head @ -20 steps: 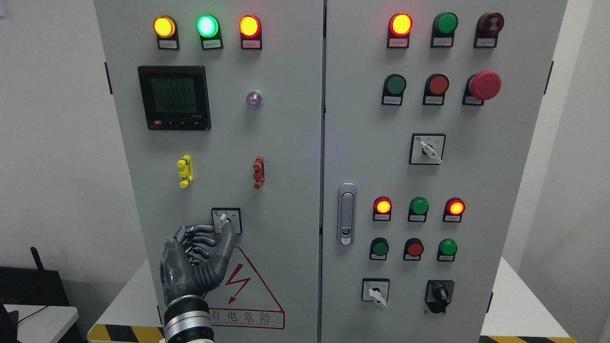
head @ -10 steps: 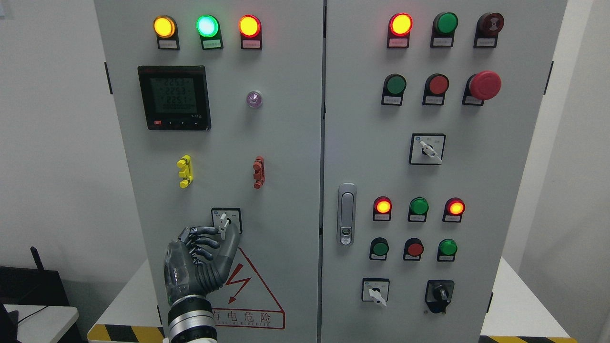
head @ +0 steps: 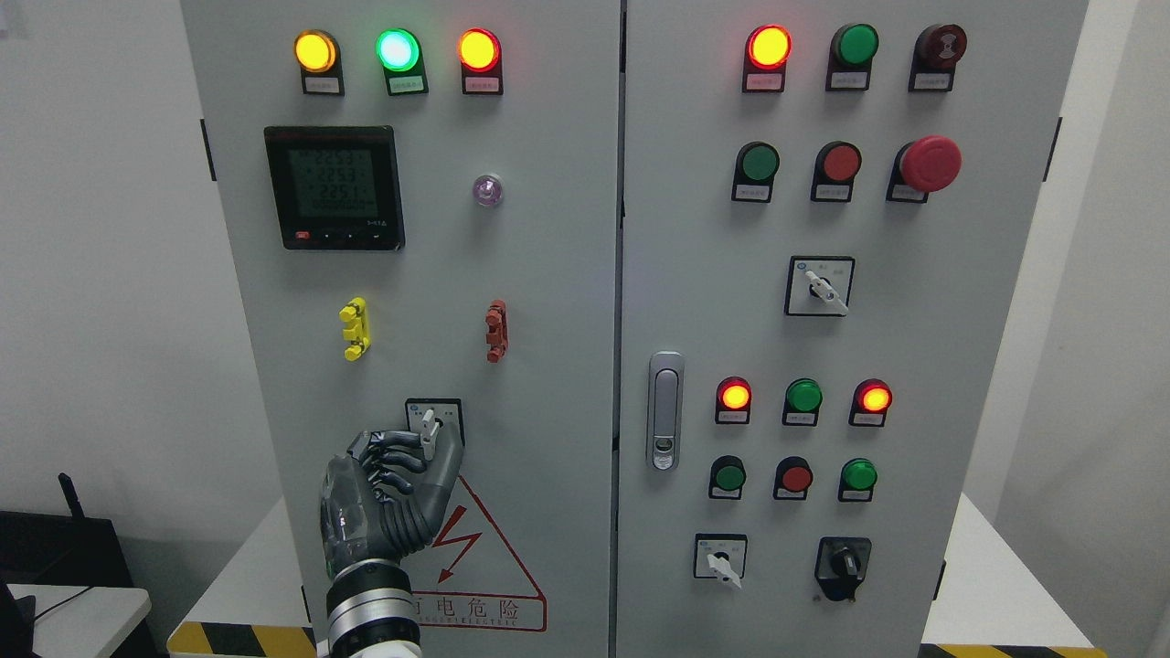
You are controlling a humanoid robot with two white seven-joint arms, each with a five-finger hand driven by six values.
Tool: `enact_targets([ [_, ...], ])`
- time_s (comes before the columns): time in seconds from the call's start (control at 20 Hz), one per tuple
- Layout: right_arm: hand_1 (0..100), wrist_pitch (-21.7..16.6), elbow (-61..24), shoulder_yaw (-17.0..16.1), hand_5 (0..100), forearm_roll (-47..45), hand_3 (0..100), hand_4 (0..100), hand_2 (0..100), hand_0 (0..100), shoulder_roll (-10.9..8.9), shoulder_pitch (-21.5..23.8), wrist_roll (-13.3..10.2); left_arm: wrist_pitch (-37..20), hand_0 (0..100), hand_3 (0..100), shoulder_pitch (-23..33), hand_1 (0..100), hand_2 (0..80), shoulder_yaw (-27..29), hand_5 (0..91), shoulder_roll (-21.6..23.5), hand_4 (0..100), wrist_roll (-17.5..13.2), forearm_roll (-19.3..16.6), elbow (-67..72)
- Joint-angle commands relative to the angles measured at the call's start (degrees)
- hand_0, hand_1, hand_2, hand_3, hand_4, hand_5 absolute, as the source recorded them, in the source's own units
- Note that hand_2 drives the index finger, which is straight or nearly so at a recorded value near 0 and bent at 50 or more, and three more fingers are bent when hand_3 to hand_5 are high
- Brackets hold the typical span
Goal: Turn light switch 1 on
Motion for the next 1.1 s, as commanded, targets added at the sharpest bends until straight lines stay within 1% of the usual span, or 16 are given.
enact_targets([
  [0.0,39,0.02,-0.01,1.14,0,-1.5,0,0,0,12,0.0,0.0,-0.04,0.04,14,75,0.04,56,52.0,-0.23,84.8,-0.01,83,-0.02,0.03,0.53],
  [0.35,39,0.02,0.07,1.14,0,-1.5,0,0,0,12,0.0,0.0,-0.04,0.83,14,75,-0.31,53,52.1,-0.23,84.8,-0.01,83,-0.02,0.11,1.15],
  [1.05,39,0.02,-0.01,1.14,0,-1.5,0,0,0,12,0.0,0.0,-0.04,1.27,17,76,-0.84,49,53.0,-0.23,85.6,-0.01,84,-0.02,0.46,1.15],
])
